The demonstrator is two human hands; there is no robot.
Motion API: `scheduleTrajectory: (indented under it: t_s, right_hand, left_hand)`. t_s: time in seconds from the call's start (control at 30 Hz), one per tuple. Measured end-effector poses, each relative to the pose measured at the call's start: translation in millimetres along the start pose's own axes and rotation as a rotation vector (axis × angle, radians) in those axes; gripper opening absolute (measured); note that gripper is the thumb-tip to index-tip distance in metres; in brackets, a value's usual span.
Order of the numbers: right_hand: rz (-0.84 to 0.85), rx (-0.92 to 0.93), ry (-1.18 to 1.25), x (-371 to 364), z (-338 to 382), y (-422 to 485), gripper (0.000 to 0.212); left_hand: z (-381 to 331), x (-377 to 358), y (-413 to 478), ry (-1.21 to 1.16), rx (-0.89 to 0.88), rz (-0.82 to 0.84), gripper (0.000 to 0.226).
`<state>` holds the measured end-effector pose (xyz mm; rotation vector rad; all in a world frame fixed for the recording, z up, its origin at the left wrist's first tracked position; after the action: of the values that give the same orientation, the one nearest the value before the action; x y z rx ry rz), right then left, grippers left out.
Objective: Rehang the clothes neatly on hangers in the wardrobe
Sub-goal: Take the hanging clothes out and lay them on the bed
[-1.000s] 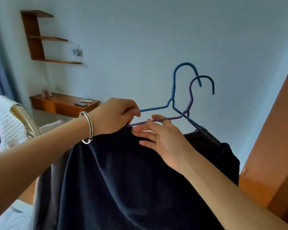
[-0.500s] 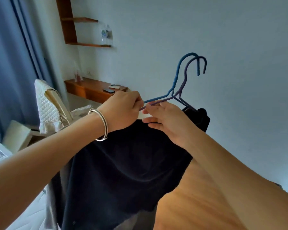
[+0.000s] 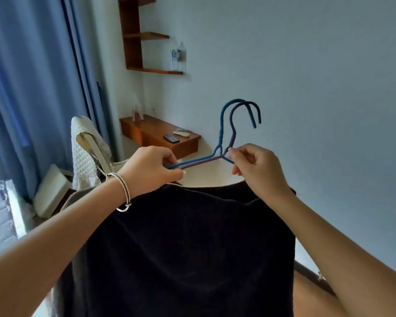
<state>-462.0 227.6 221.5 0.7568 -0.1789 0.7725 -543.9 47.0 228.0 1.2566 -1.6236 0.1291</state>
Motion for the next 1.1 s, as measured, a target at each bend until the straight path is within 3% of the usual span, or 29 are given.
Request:
scheduleTrajectory:
  t_s: [0.1, 0.3, 0.43, 0.57, 0.7, 0.9, 1.1]
  right_hand:
    - [-0.069, 0.071, -0.008, 14.2, -33.9, 54.1, 0.027]
    - [0.303, 0.222, -0.228, -50.9, -77.5, 123.6, 0.057]
    - [0.310, 0.443, -0.377, -118.4, -61.9, 163.9, 0.039]
    - [0.271, 0.546, -0.219, -186.9, -44.2, 177.5, 0.030]
    - [0.255, 0.484, -0.015, -255.0, -33.0, 198.2, 0.022]
    - [0.427, 0.635, -0.036, -381.7, 16.2, 241.0, 0.019]
    - [0.395, 0.672, 0.140, -483.4, 79.8, 265.7, 0.022]
  left_hand:
    - [2.7, -13.3, 31.4, 0.018, 0.075, -0.057, 0.024]
    - [35.4, -5.9, 58.0, 0.048, 0.169, -0.201, 0.018]
    - [75.8, 13.0, 57.0, 0.145, 0.262, -0.247, 0.010]
    - [127.9, 30.6, 65.5, 0.212, 0.325, -0.298, 0.010]
    - [186.1, 40.7, 83.1, 0.236, 0.324, -0.343, 0.007]
    - [287.1, 68.9, 106.6, 0.300, 0.388, -0.408, 0.014]
    - [361.8, 117.9, 109.8, 0.349, 0.523, -0.554, 0.030]
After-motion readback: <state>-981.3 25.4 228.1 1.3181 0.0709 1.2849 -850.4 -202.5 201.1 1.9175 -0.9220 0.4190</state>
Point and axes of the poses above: each hand's wrist, its own y-axis towards the middle knuckle, its own x-axis out of the back of the hand, z = x × y, the point moved 5 cm from there along y, towards the middle knuckle, and after that the axes turned 9 degrees about -z, right-handed, at the moved point
